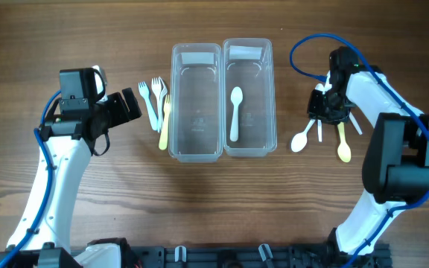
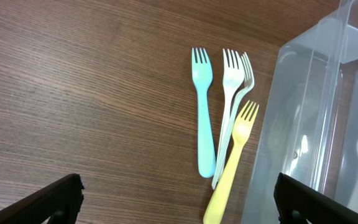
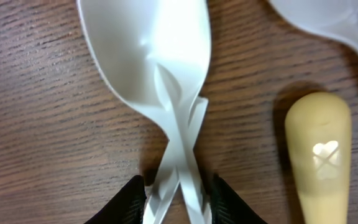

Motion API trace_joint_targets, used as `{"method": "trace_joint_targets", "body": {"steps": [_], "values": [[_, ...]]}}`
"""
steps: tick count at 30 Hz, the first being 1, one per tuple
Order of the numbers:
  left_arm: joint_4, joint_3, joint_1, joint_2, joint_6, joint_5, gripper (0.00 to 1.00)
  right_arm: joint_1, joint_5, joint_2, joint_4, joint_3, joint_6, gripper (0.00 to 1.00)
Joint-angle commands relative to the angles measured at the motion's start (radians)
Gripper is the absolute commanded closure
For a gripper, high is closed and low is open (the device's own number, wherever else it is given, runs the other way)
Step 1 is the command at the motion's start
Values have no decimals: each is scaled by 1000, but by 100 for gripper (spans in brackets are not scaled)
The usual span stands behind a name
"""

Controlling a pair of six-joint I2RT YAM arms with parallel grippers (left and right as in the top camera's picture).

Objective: Pack container
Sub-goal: 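Return the right gripper to the spoons and grasp another white spoon, then place the white spoon into the right container beside the first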

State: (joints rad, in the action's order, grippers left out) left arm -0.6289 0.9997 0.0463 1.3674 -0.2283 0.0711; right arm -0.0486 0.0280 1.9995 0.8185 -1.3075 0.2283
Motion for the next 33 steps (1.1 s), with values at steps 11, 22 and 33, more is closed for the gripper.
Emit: {"method": "trace_joint_targets", "body": {"steps": [11,22,33], "values": [[3,21,-5,3,19,-13,0,3,-58,23,-14,6,-19,96],[3,21,-5,3,19,-13,0,3,-58,-27,9,-1,-19,91],[3,21,-5,3,19,-13,0,3,-58,-57,32,-1,-16,96]]}}
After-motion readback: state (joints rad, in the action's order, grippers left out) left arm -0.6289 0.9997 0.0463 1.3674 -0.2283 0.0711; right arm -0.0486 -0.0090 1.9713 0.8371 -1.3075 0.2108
